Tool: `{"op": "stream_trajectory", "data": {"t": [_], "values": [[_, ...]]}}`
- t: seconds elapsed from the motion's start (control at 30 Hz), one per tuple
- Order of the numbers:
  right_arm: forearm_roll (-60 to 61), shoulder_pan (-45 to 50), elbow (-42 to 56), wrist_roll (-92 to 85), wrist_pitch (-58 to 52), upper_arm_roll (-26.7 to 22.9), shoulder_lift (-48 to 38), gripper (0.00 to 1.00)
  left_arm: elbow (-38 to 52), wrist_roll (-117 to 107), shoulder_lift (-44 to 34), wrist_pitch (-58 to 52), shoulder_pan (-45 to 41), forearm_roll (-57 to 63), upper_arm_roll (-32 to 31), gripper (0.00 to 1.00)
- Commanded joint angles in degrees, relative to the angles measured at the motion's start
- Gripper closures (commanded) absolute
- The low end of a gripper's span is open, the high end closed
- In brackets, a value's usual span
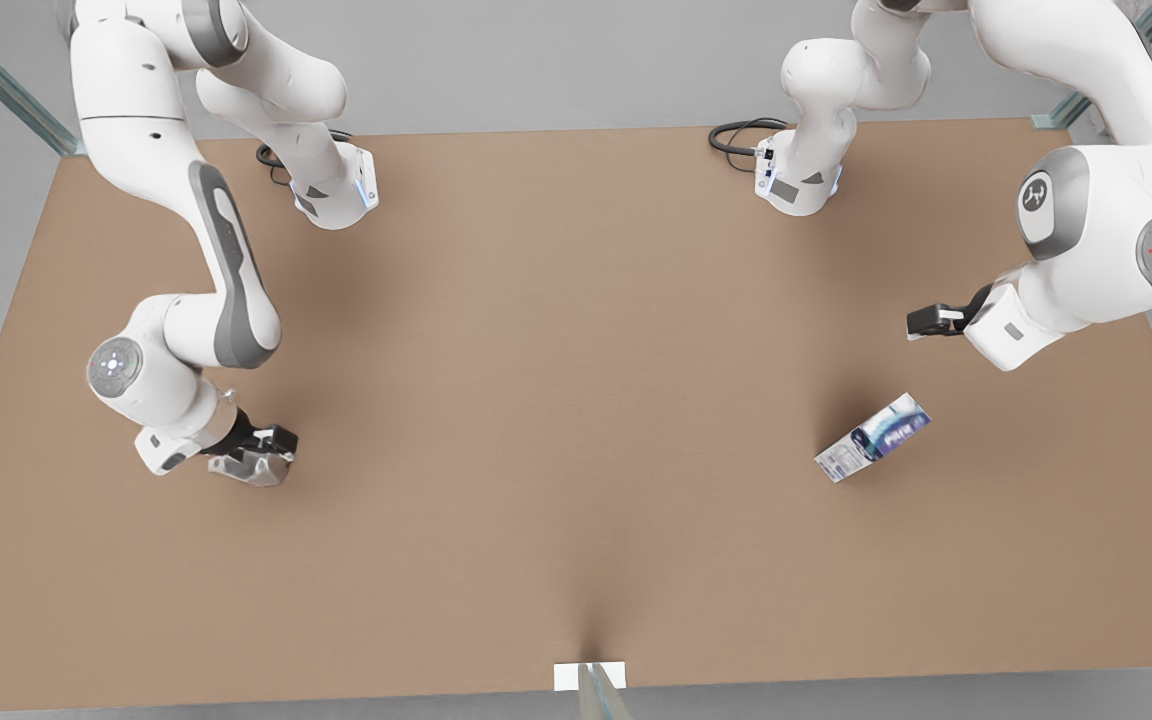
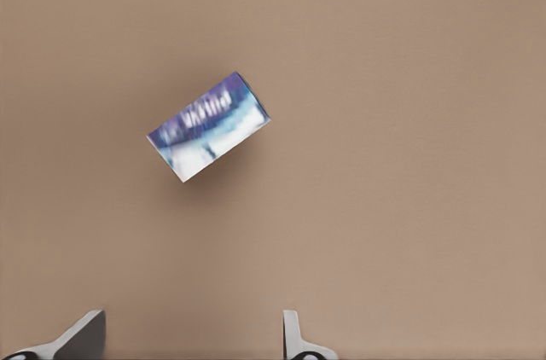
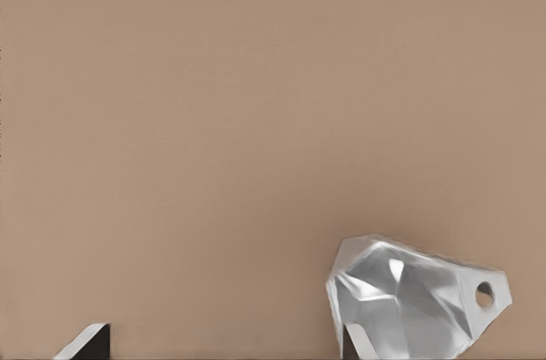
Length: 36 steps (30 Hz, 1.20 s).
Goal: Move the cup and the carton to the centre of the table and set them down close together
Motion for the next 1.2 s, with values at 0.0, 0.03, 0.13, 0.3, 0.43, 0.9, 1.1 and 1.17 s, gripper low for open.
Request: {"op": "stream_trajectory", "data": {"t": [0.0, 0.03, 0.13, 0.3, 0.43, 0.9, 1.1, 1.17], "values": [[-0.08, -0.13, -0.39, 0.05, 0.18, 0.0, 0.0, 0.0, 0.0, 0.0, 0.0, 0.02, -0.03, 0.04, 0.05, 0.0], [-0.08, -0.04, -1.27, 0.14, 0.27, 0.0, 0.0, 0.0, 0.0, 0.18, 0.0, 0.02, -0.03, 0.04, 0.05, 0.0], [-3.07, -0.04, -1.8, 0.4, 0.27, -0.26, 0.7, 0.0, -0.09, 0.7, 0.17, 0.11, 0.05, 0.04, -0.03, 0.0], [-3.42, 1.54, -2.76, 4.44, 5.45, -2.55, 2.28, 0.0, -0.53, 0.7, 0.26, 0.46, 0.05, 0.04, 0.05, 0.0], [-4.56, 1.63, -2.94, 4.71, 5.98, -3.34, 3.43, 0.0, -0.79, 0.7, 0.35, 0.55, 0.05, 0.04, 0.05, 0.0], [-4.3, 2.86, -3.29, 4.62, 6.24, -4.39, 7.91, 0.0, -1.41, 0.88, -0.97, 1.69, 0.14, -0.31, -0.03, 0.0], [-5.09, 3.65, -3.2, 1.64, 5.98, -4.57, 10.28, 0.0, -2.9, 0.97, -1.15, 0.72, 0.14, -0.13, -0.03, 0.0], [-6.67, 4.45, -3.11, -1.44, 5.8, -5.89, 10.55, 0.0, -2.81, 0.97, -1.15, 0.81, 0.14, -0.13, -0.03, 0.0]]}}
